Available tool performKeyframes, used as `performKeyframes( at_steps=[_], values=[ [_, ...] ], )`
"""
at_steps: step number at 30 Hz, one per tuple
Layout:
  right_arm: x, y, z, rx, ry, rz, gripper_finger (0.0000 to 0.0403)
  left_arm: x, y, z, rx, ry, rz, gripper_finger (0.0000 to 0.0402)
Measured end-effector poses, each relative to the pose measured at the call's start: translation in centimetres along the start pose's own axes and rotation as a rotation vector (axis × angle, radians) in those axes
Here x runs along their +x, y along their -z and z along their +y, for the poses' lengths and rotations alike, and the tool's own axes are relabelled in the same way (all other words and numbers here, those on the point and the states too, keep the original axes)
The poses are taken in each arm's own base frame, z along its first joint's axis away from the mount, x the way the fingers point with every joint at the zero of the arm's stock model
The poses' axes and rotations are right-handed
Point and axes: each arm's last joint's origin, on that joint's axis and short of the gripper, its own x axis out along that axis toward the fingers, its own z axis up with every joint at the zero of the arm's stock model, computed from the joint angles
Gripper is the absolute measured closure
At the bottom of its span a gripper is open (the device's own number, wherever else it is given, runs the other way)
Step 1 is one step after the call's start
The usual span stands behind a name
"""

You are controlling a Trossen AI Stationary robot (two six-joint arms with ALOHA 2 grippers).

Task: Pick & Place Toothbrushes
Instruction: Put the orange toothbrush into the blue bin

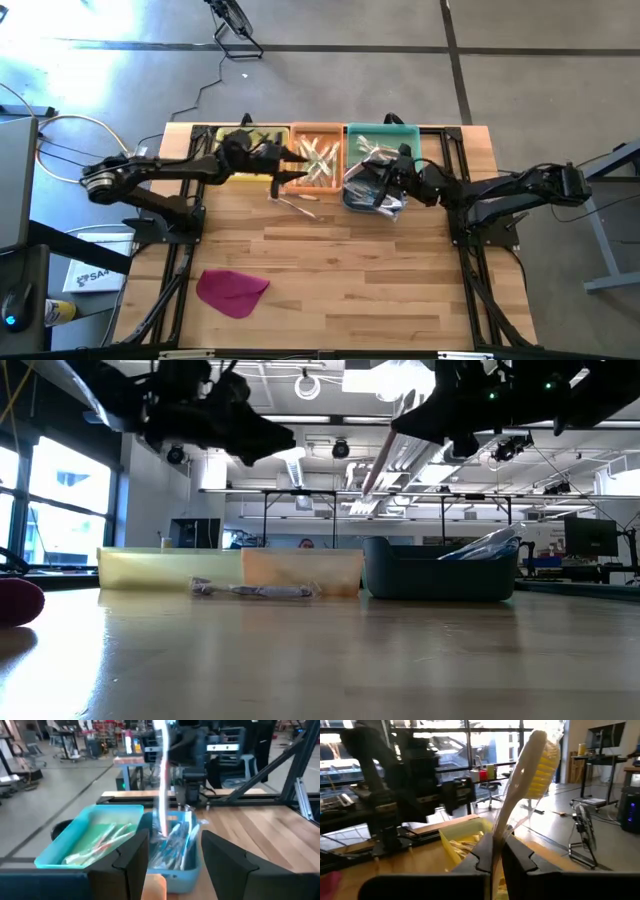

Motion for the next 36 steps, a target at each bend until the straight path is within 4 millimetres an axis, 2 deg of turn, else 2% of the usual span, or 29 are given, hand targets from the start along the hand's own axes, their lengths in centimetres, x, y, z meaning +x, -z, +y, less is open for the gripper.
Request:
performKeyframes(
  at_steps=[6,11,18,24,30,36],
  values=[
    [1.5,-1.2,-0.9,-0.039,0.084,0.096,0.0393,-2.6,0.8,-1.4,0.029,-0.002,-0.045,0.0226],
    [2.7,-3.0,-1.9,-0.149,0.185,0.238,0.0393,-3.5,0.5,-1.7,0.053,-0.020,-0.063,0.0226],
    [3.6,-5.1,-5.4,-0.187,0.264,0.400,0.0393,-3.9,0.1,-1.3,0.160,-0.204,-0.055,0.0226],
    [3.5,-5.2,-8.7,-0.163,0.347,0.430,0.0393,-4.0,0.1,-0.8,0.196,-0.376,-0.024,0.0226],
    [3.3,-4.8,-11.4,-0.169,0.445,0.484,0.0393,-4.0,0.1,-0.8,0.190,-0.384,-0.024,0.0226],
    [3.8,-3.6,-13.1,-0.142,0.437,0.543,0.0393,-4.0,0.6,-0.8,0.174,-0.387,0.035,0.0226]
  ],
)
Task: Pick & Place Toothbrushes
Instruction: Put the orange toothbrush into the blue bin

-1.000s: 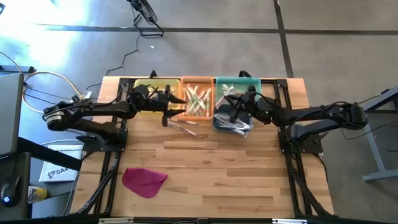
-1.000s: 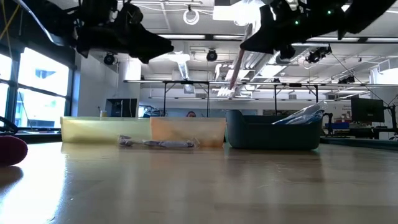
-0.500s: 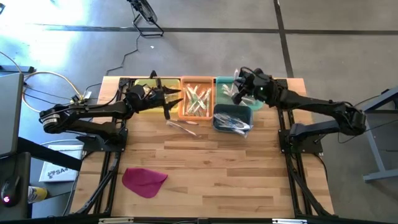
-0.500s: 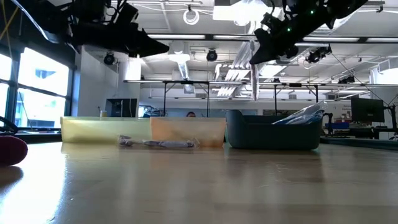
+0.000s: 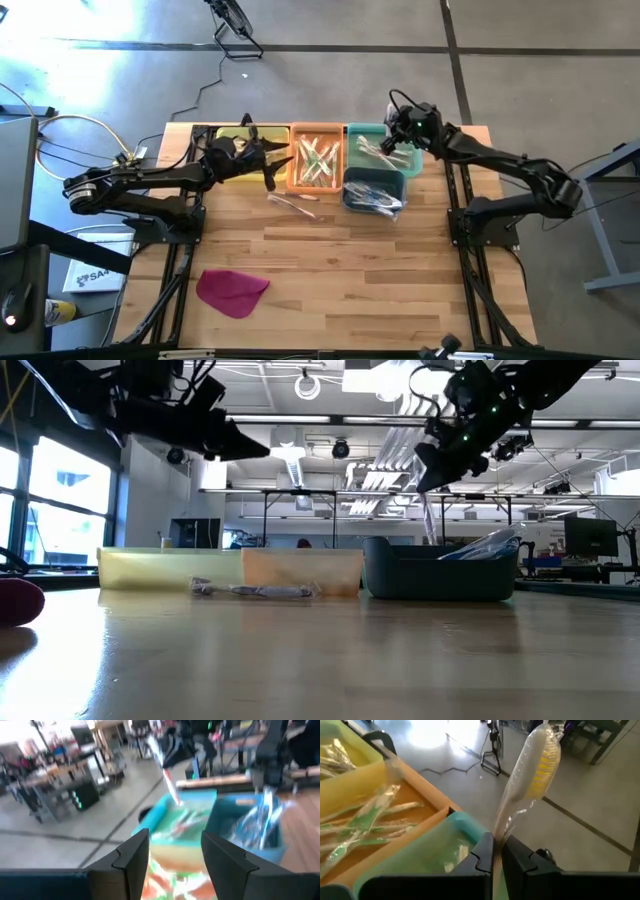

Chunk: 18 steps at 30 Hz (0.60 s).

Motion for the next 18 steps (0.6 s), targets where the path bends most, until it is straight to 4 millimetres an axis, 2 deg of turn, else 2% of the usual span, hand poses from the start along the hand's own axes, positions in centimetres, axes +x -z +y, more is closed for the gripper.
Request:
performKeyframes(
  at_steps=[6,11,14,18],
  values=[
    [1.0,0.7,-0.4,0.002,-0.018,0.054,0.0393,-0.1,1.2,0.1,-0.074,-0.119,0.141,0.0226],
    [0.6,-0.3,-1.6,0.041,-0.027,0.108,0.0393,-0.4,2.4,0.4,-0.169,-0.305,0.289,0.0226],
    [0.3,-0.5,-2.1,0.049,-0.034,0.164,0.0393,-0.6,2.8,0.5,-0.207,-0.386,0.326,0.0226],
    [0.1,-0.2,-2.2,0.059,-0.063,0.220,0.0393,-0.6,2.8,0.5,-0.244,-0.411,0.316,0.0226]
  ],
)
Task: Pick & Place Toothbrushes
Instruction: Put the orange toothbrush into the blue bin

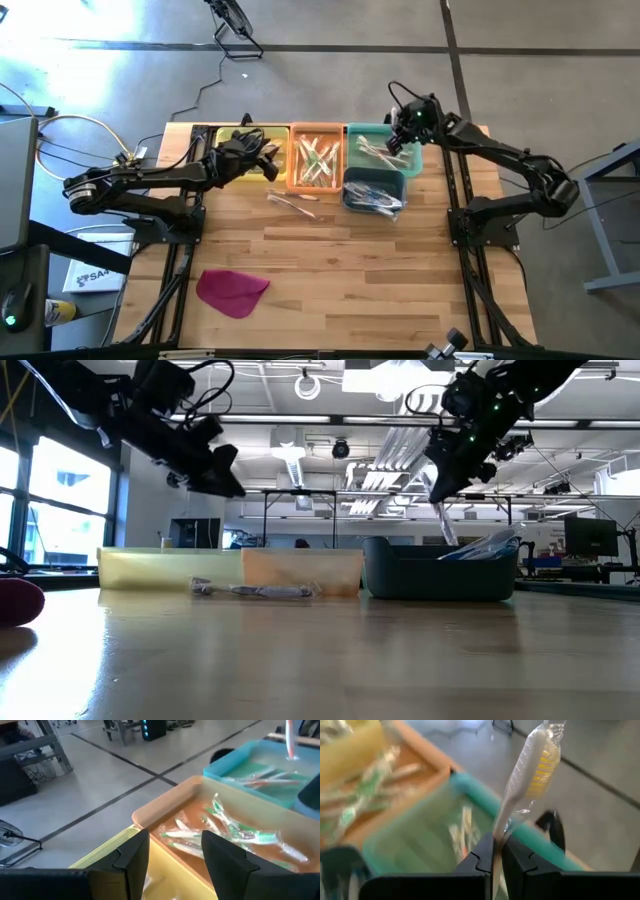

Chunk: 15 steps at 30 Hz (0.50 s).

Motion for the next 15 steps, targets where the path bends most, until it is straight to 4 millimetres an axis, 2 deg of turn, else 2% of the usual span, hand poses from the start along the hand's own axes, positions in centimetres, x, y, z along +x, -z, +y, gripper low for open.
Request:
performKeyframes(
  at_steps=[7,15],
  values=[
    [-0.1,1.2,-0.1,-0.040,0.015,0.119,0.0393,0.0,-0.3,0.0,-0.040,0.002,-0.031,0.0226],
    [-0.1,1.5,-0.2,-0.092,0.048,0.156,0.0389,0.0,-0.3,0.0,-0.057,0.002,-0.029,0.0226]
  ],
)
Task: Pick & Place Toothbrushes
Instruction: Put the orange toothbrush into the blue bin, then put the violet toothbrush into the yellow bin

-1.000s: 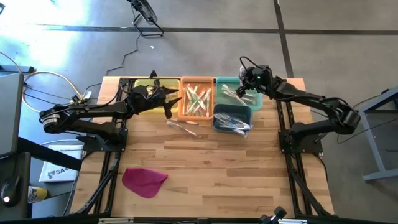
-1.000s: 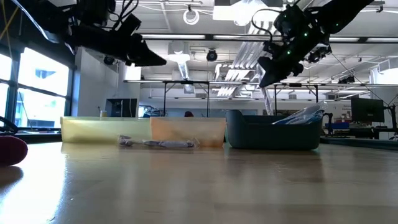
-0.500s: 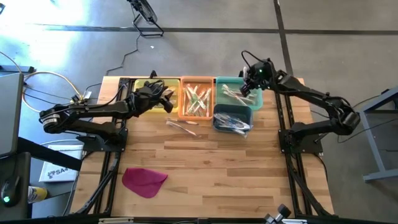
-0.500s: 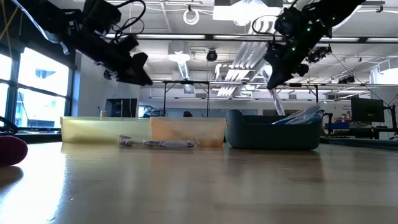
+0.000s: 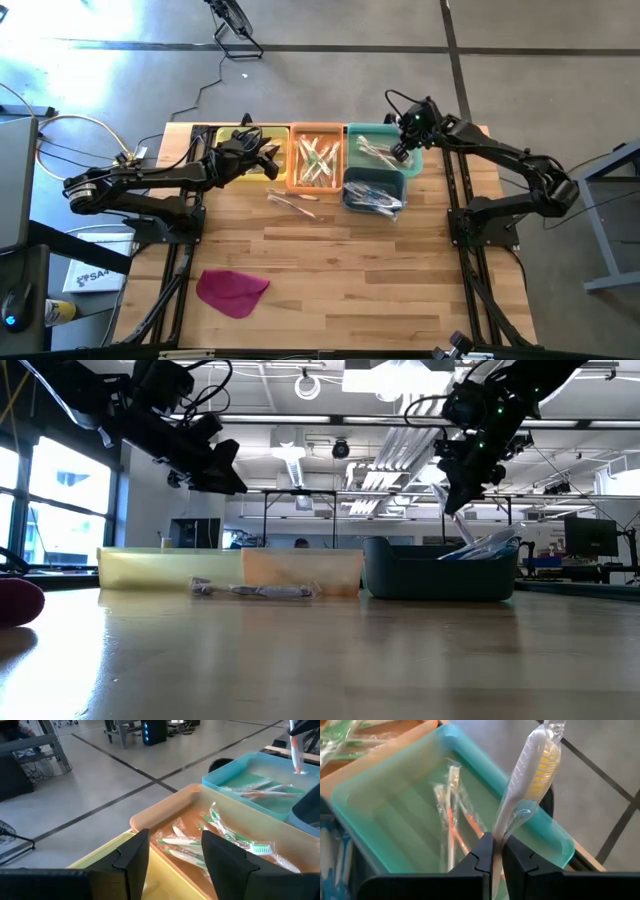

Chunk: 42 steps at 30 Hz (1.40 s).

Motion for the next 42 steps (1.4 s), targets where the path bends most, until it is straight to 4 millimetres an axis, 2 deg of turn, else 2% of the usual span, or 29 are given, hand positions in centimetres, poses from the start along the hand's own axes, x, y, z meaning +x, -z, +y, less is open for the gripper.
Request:
performKeyframes(
  at_steps=[4,14,21,26,33,42],
  values=[
    [0.0,0.1,0.1,0.002,-0.019,0.006,0.0370,0.0,0.0,0.0,0.000,0.000,0.000,0.0226],
    [0.0,0.0,0.1,-0.003,-0.019,-0.003,0.0278,0.0,0.0,0.0,0.001,0.000,0.000,0.0226],
    [0.0,-0.1,0.1,-0.002,-0.020,-0.013,0.0258,0.0,0.0,0.0,0.036,0.001,0.000,0.0226],
    [-0.1,-0.8,0.4,0.005,-0.153,-0.092,0.0275,0.0,0.0,0.0,0.053,0.000,0.000,0.0226],
    [-0.7,-3.0,1.0,0.136,-0.412,-0.305,0.0329,0.0,0.0,0.0,0.052,0.004,0.001,0.0226],
    [-1.8,-5.1,2.3,0.214,-0.387,-0.527,0.0392,0.0,0.1,0.0,0.057,0.003,0.011,0.0226]
  ],
)
